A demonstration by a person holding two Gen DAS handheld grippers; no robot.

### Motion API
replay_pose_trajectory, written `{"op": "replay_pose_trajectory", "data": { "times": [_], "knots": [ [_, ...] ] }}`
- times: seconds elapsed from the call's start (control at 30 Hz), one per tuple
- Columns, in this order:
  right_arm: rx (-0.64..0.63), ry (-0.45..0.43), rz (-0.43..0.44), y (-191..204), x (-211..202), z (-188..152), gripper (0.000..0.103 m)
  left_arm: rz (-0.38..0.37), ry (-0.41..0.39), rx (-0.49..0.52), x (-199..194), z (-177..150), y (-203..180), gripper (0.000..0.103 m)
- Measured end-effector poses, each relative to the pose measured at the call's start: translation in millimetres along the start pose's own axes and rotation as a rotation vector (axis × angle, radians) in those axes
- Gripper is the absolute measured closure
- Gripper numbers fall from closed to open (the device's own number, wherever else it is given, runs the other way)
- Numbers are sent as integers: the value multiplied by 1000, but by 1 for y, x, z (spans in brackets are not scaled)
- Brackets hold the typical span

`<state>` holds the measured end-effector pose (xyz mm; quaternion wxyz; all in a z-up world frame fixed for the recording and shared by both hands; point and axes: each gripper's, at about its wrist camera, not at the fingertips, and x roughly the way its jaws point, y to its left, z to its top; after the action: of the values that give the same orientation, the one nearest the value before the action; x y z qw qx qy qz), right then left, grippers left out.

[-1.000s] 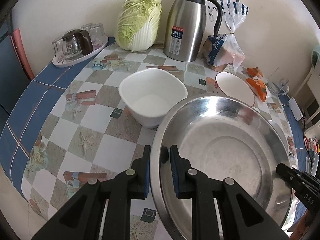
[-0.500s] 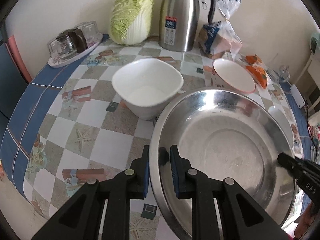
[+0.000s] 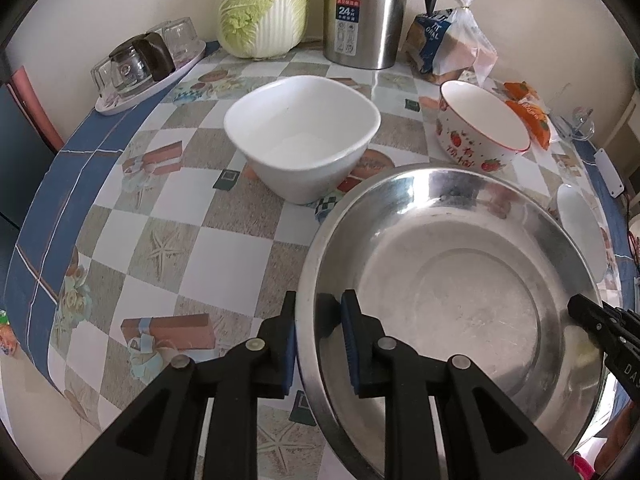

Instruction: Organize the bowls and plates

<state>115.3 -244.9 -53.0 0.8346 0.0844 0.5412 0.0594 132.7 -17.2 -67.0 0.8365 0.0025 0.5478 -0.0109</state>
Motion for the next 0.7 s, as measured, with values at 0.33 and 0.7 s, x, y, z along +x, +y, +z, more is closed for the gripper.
{"op": "replay_pose_trajectory", "data": {
  "times": [0.33,0.7],
  "knots": [
    [-6,34,-23,2,14,-2,83,15,31,22,10,0,-3,78],
    [-13,10,-45,5,17,1,83,18,10,14,12,6,-3,78]
  ]
}}
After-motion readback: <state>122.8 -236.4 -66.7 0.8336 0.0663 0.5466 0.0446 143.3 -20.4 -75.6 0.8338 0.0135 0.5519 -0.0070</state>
